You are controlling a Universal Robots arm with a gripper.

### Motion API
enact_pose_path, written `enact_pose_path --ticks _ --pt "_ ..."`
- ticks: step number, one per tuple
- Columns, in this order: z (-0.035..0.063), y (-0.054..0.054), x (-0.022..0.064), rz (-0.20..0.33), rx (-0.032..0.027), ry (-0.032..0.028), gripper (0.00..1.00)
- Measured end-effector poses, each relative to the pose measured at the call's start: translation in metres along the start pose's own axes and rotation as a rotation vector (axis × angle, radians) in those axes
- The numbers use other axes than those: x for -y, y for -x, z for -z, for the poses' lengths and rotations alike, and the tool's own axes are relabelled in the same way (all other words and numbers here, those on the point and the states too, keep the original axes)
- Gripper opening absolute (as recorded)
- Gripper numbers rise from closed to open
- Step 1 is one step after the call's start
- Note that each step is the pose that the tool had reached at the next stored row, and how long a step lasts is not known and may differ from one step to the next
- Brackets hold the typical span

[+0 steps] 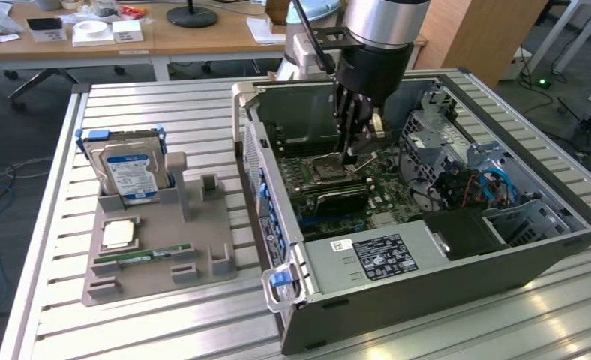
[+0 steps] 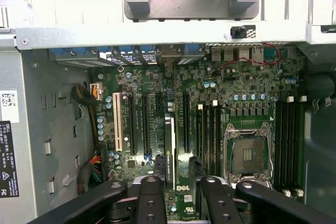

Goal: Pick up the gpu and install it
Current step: 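Press down on the gpu until it lock into place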

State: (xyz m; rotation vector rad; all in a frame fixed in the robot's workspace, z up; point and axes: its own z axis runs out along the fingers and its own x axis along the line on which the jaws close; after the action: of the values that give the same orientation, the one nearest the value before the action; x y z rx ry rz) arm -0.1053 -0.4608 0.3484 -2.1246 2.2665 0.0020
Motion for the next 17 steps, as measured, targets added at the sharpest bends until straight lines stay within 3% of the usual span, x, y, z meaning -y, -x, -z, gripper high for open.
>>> enact_pose_path --ticks 3,6,17 --pt "0.0 0.0 0.0 0.0 0.0 0.0 0.26" --pt "0.0 0.0 0.0 0.0 0.0 0.0 0.11" --pt "-0.0026 -0.0001 -0.0001 0.0 -0.0002 0.0001 0.11"
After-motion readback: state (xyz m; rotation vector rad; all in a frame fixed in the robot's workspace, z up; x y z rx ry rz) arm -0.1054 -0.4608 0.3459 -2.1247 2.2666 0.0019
